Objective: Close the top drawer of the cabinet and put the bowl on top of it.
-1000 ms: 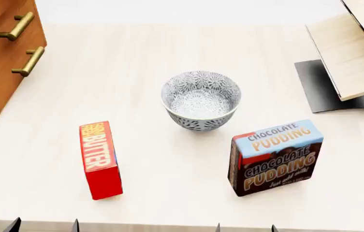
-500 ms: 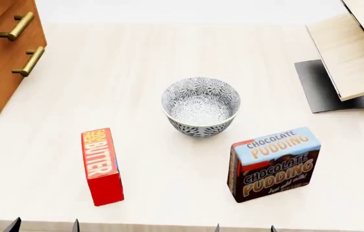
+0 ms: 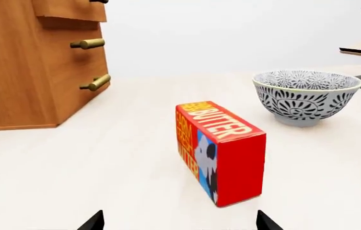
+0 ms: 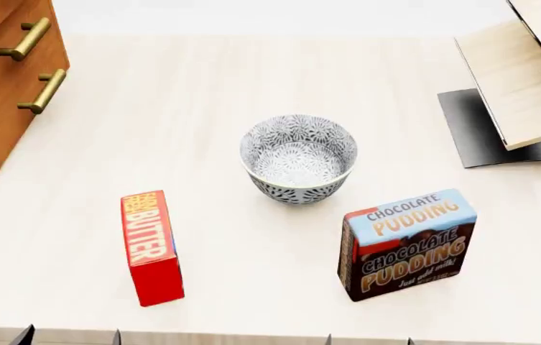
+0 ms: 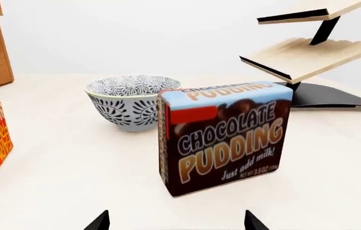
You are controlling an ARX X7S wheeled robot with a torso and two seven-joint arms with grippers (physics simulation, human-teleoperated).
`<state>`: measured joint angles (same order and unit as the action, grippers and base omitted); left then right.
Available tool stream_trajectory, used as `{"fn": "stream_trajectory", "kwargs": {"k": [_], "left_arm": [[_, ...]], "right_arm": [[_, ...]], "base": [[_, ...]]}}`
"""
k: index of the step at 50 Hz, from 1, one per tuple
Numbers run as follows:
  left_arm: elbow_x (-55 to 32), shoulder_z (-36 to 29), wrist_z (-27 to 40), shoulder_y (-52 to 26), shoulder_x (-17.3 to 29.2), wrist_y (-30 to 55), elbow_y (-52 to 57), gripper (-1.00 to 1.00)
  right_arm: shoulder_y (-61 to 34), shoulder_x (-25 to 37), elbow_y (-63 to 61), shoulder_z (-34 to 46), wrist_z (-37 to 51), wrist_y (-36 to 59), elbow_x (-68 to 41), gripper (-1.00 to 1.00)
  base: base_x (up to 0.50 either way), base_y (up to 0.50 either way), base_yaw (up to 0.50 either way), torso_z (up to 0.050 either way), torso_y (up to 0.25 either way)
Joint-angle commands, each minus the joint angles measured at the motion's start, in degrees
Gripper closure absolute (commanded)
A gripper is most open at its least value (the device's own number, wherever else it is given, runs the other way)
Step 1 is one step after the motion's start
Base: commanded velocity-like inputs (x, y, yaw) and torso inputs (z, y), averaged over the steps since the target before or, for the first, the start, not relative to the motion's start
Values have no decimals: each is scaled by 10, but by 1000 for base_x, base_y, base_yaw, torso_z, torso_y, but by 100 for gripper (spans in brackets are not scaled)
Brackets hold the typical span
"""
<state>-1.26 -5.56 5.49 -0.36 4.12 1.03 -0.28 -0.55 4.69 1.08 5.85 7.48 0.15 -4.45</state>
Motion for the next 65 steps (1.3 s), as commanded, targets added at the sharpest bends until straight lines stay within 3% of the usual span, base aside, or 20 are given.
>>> {"fn": "stream_trajectory", "kwargs": {"k": [1,32,65], "left_arm": [[-2,1,-10,2,0,-2,-1,-100],[-11,-26,17,0,19,8,2,-100],[-12,-51,36,-6,36,7,-5,-100]], "right_arm": [[2,3,3,1,-8,-16,-12,-100],[1,20,-1,21,15,-13,-30,-100],[-4,33,7,37,30,-15,-42,-100]], "base": [[0,0,0,0,0],[0,0,0,0,0],[0,0,0,50,58]]}}
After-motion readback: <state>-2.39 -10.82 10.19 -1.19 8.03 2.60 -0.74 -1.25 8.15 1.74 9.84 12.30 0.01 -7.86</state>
